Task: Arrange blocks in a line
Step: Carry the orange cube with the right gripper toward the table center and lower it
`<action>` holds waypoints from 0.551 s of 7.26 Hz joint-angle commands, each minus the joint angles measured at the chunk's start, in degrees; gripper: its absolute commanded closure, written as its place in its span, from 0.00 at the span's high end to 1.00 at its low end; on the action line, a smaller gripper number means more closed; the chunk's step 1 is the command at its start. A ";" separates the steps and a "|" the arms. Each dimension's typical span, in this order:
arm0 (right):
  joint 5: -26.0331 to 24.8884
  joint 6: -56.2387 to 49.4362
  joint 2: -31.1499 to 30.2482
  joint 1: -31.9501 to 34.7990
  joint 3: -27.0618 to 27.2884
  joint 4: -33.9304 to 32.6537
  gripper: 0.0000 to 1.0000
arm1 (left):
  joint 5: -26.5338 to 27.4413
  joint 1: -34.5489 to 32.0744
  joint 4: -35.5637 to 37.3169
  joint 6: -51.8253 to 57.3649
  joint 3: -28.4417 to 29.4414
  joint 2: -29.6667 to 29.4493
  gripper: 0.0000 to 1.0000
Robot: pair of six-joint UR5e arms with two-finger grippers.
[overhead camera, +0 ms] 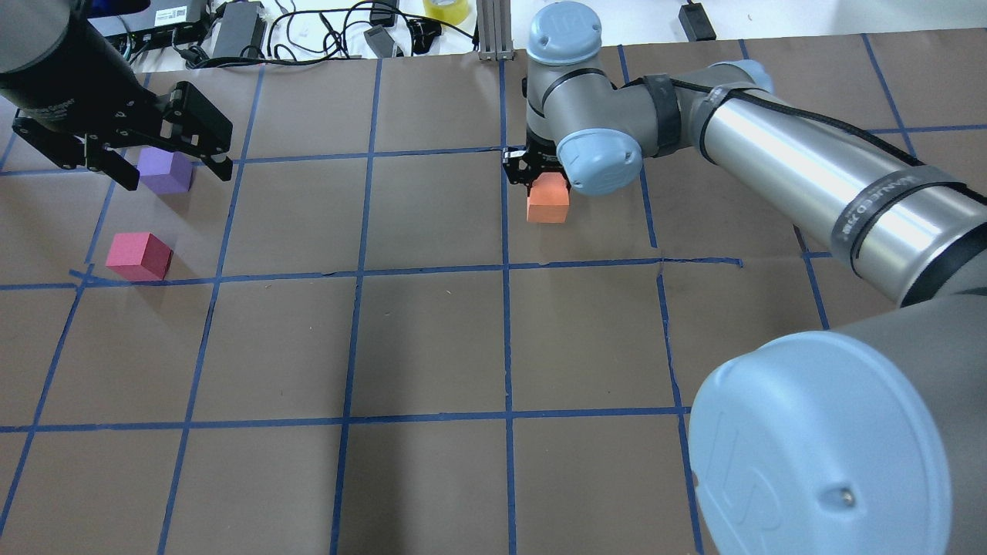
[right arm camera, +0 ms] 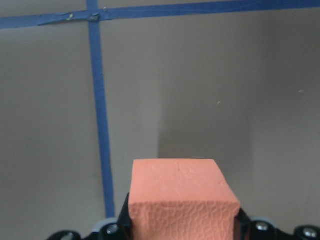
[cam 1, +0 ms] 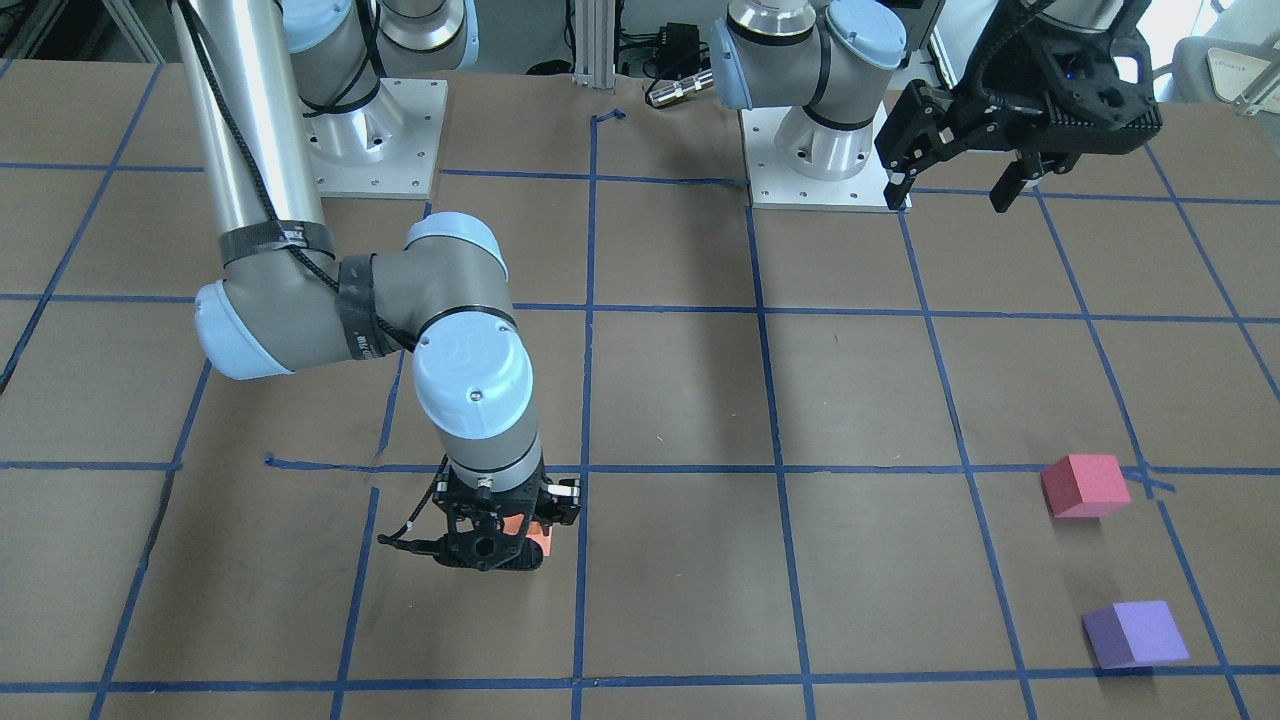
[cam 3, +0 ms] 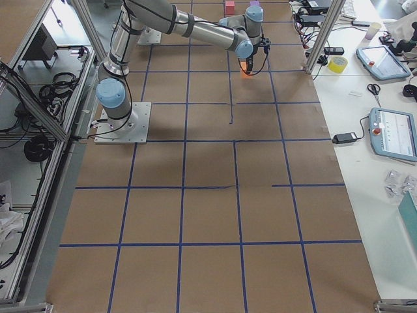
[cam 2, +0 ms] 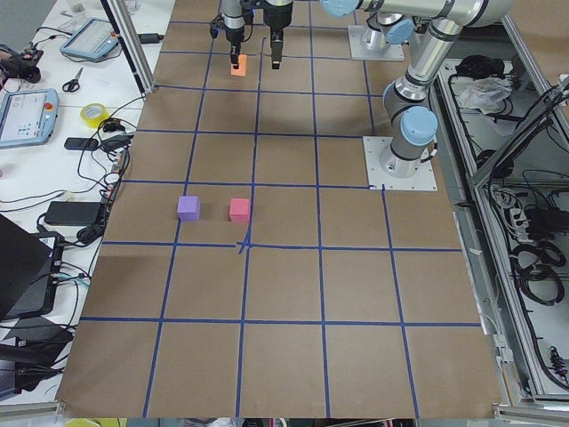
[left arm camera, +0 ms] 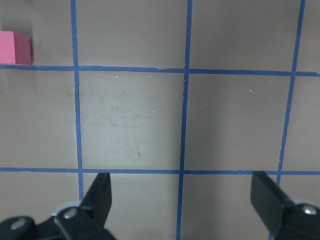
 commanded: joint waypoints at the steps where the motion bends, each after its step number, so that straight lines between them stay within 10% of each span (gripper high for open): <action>1: 0.06 5.97 3.63 4.44 -2.82 0.02 0.00 | 0.01 0.00 0.00 0.03 0.07 -0.12 1.00; 4: 0.32 6.17 4.26 5.77 -3.89 0.19 0.00 | 0.19 0.18 0.09 0.03 0.07 -0.56 1.00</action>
